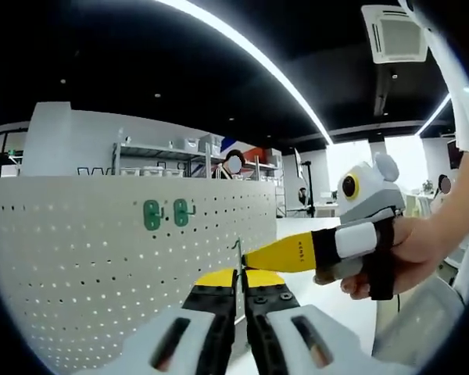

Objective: Insert the hook assembly into the mounting plate slot until the hook locks in place.

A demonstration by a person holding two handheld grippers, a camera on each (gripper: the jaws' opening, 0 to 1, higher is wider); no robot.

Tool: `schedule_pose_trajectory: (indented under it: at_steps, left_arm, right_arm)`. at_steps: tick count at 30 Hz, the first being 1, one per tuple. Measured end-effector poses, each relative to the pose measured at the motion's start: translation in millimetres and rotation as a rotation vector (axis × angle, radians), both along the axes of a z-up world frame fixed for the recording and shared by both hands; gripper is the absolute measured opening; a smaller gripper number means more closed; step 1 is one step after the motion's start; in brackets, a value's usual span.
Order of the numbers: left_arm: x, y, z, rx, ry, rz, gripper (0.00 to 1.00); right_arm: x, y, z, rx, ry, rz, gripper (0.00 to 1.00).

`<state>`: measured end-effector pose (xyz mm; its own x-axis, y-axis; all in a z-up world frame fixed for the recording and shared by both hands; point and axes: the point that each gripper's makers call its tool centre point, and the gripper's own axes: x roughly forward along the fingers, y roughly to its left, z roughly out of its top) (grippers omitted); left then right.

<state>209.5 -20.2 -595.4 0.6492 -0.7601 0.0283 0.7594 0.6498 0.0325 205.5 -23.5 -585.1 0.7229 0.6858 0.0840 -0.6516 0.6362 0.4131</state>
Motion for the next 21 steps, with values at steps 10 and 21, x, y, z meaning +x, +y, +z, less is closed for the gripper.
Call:
schedule_pose_trajectory:
  at_steps: [10, 21]
  left_arm:
    - [-0.3, -1.0, 0.7, -0.005, -0.002, 0.000, 0.02]
    - [-1.7, -1.9, -6.7, 0.008, 0.016, -0.005, 0.09]
  right_arm:
    - [0.5, -1.7, 1.2, 0.009, 0.013, -0.003, 0.00]
    - [-0.5, -2.5, -4.9, 0.023, 0.041, 0.001, 0.00]
